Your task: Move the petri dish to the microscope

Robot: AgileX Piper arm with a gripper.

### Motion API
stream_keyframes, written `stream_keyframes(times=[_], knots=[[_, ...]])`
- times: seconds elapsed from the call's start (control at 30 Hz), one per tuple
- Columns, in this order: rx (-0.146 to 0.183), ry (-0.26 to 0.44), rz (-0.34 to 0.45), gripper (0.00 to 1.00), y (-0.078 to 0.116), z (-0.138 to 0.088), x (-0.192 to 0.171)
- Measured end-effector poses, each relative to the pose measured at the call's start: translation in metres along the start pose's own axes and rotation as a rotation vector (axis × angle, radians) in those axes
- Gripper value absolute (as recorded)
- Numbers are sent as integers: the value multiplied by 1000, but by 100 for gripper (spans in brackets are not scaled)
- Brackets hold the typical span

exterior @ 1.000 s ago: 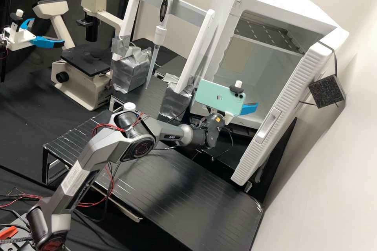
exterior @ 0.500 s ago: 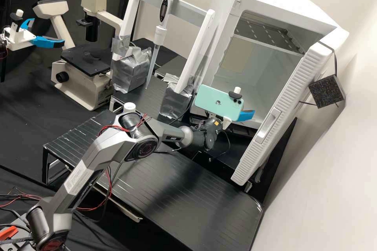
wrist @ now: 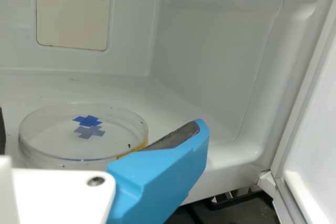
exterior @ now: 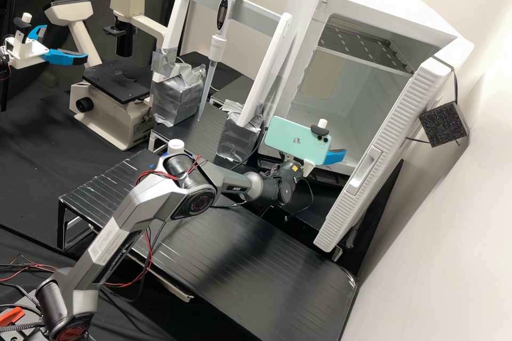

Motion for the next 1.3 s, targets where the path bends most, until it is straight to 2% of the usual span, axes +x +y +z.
stream_keyframes(times=[1.3], knots=[[-16, 5, -11, 0, -1, 0, 0]])
